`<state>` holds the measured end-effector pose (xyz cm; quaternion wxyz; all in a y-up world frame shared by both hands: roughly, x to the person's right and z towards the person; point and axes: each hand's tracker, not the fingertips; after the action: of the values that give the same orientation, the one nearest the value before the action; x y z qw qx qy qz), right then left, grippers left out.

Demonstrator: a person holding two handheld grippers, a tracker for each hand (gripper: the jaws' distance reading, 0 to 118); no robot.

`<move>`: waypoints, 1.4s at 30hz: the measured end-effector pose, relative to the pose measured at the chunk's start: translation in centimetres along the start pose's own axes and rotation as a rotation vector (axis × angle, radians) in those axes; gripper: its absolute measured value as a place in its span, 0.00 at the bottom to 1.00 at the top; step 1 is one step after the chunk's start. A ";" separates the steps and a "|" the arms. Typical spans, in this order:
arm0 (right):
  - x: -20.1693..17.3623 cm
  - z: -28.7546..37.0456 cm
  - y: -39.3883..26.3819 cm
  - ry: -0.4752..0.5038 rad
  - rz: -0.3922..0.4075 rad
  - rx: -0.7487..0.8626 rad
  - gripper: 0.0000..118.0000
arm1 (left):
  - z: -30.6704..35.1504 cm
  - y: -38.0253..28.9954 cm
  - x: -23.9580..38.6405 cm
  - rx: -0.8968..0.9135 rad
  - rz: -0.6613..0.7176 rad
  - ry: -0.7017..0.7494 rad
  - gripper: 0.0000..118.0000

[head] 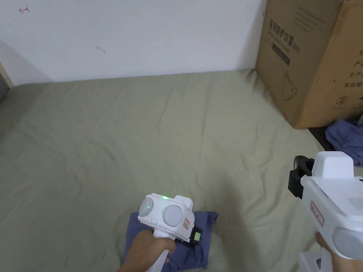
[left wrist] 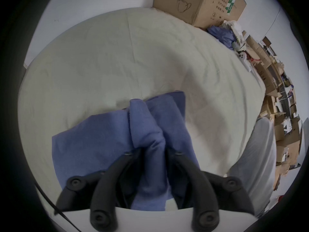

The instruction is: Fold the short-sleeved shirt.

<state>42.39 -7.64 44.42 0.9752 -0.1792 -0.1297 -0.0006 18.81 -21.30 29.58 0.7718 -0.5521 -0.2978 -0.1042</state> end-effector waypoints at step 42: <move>0.7 -1.2 -0.2 -0.006 0.011 -0.031 0.00 | -2.4 -7.0 0.2 0.412 -0.005 0.051 0.00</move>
<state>43.33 -8.22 43.60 0.9720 -0.1949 -0.1314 0.0033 16.41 -26.06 34.72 0.8754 -0.3790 -0.2945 -0.0569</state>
